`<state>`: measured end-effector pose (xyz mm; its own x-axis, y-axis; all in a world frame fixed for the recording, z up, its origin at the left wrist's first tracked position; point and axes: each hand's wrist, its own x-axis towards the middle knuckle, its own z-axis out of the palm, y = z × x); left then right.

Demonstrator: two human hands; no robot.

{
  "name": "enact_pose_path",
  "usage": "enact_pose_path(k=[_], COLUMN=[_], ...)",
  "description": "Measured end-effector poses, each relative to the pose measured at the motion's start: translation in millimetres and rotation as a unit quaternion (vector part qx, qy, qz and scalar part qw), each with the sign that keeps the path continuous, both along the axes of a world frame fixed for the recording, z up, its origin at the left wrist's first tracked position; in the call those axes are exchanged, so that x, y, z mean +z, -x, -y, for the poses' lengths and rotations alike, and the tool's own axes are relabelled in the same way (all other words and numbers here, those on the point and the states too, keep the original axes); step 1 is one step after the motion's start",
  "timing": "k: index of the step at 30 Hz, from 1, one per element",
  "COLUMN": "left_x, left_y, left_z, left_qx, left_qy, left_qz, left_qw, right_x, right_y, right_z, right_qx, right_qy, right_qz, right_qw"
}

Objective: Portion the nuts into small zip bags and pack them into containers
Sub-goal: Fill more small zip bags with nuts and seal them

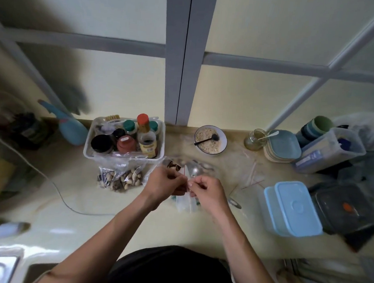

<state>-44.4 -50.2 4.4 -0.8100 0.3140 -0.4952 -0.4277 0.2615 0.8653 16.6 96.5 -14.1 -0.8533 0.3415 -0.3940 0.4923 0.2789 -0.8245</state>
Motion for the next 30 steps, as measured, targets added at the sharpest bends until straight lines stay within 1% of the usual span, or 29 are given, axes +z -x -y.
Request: enact_pose_path(k=[1,5,8,10,11,13,14,15,17,19,22,23,25,26,28,29,30], left_x=[-0.1,0.4,2.4,1.9,1.7,3.9,4.7,5.4,5.9,7.4,10.5,10.7,9.8,9.1,10.1,11.0,11.1], left_y=[-1.6,-8.1,-10.1,-8.5,-8.4,-9.6,-10.1,-9.7,-7.1,-4.2,-3.7,-4.5,-6.2,-6.3,-5.9,-5.5,-4.8], left_z=[0.2,0.1,3.8,9.5,12.0,12.1,10.8,9.4,7.1,6.6,5.4,5.0,5.8,7.3,10.0,10.7,10.5], left_qx=[-0.005,-0.031,-0.047,-0.075,-0.097,-0.131,-0.132,-0.125,-0.102,-0.091,-0.086,-0.089,-0.097,-0.100,-0.109,-0.110,-0.105], left_qy=[0.016,0.086,0.141,0.202,0.237,0.290,0.293,0.283,0.262,0.243,0.215,0.214,0.212,0.215,0.235,0.241,0.240], left_qz=[-0.011,-0.060,-0.084,-0.132,-0.165,-0.231,-0.251,-0.259,-0.257,-0.231,-0.189,-0.189,-0.197,-0.209,-0.240,-0.241,-0.238], left_qw=[1.000,0.994,0.985,0.967,0.952,0.919,0.913,0.915,0.925,0.938,0.954,0.954,0.952,0.949,0.935,0.934,0.935], right_x=[-0.6,4.3,3.9,0.7,0.1,-2.6,-3.9,-4.0,-2.2,2.0,7.1,5.9,0.5,-0.7,2.2,5.1,8.4], right_y=[-1.4,-7.4,-11.5,-12.1,-12.6,-14.7,-15.3,-15.6,-16.5,-17.0,-17.3,-17.1,-17.6,-18.1,-17.6,-17.5,-17.3], right_z=[1.2,14.9,15.9,3.4,-2.6,-6.5,-5.7,-3.6,0.5,2.6,7.5,8.8,9.1,7.6,0.6,-3.2,-6.2], right_qx=[-0.002,-0.004,-0.005,-0.027,-0.022,0.022,0.041,0.051,0.039,0.037,0.097,0.125,0.149,0.140,0.090,0.062,0.050], right_qy=[-0.012,-0.127,-0.223,-0.290,-0.315,-0.348,-0.342,-0.317,-0.243,-0.194,-0.129,-0.138,-0.207,-0.246,-0.311,-0.330,-0.333], right_qz=[-0.001,-0.037,-0.113,-0.152,-0.162,-0.176,-0.180,-0.180,-0.169,-0.149,-0.100,-0.083,-0.070,-0.064,-0.041,-0.045,-0.071], right_qw=[1.000,0.991,0.968,0.945,0.935,0.921,0.921,0.930,0.954,0.969,0.982,0.979,0.964,0.957,0.945,0.941,0.939])
